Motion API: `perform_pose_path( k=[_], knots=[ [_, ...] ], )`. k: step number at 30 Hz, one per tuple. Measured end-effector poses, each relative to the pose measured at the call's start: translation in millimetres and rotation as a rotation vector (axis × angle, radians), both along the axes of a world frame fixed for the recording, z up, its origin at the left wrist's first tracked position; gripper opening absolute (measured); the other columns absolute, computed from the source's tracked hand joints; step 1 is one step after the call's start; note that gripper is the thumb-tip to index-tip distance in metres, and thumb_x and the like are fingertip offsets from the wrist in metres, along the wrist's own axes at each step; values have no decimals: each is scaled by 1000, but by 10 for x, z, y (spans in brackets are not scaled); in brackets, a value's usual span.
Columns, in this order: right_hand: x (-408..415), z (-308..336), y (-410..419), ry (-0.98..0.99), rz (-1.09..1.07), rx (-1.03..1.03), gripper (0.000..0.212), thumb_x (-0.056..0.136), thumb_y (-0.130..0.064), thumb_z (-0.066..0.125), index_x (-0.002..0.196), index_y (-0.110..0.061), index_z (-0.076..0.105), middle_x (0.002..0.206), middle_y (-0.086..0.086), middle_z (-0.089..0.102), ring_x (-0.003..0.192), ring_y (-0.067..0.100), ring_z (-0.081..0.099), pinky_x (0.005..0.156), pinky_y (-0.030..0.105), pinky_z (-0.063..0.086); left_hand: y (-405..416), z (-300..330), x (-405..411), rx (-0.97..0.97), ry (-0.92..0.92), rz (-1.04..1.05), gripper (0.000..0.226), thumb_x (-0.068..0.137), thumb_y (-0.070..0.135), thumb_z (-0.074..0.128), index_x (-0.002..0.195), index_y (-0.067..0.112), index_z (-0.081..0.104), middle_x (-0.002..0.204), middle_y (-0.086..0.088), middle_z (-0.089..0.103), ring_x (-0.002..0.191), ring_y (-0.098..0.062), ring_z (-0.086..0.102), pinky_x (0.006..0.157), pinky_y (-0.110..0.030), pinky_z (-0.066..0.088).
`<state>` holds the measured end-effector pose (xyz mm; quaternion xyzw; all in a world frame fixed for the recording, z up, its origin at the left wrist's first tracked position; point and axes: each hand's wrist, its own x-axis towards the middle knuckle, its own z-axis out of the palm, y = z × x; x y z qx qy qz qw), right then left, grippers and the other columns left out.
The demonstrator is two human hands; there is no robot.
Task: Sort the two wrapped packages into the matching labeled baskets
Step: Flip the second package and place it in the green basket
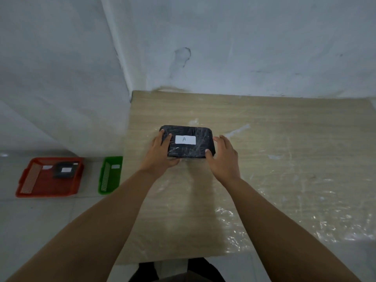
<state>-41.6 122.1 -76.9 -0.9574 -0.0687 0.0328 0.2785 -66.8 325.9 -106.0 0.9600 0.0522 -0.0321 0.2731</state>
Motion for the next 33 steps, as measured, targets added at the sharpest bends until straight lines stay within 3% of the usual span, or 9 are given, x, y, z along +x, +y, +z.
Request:
perform_pose_path(
  k=[9,22,33],
  knots=[
    [-383,232,626,-101,-18,4,49,91,-30,49,135,-13,37,145,7,39,134,24,34,109,44,29,700,142,-243,13,-44,-72,89,78,44,67,146,14,18,158,-5,8,143,-25,13,114,-41,26],
    [-959,428,1142,-137,41,40,46,89,-29,50,133,-17,40,141,3,44,130,21,39,108,40,28,1288,357,-1036,-3,-104,18,88,80,39,67,146,9,17,158,-8,7,143,-25,11,116,-41,20],
    [-1334,373,1905,-156,79,61,45,88,-24,51,131,-16,43,139,5,48,127,22,43,106,37,30,2046,295,-1575,-2,-71,56,90,79,46,64,146,13,16,158,-5,7,142,-24,10,115,-40,22]
  ],
)
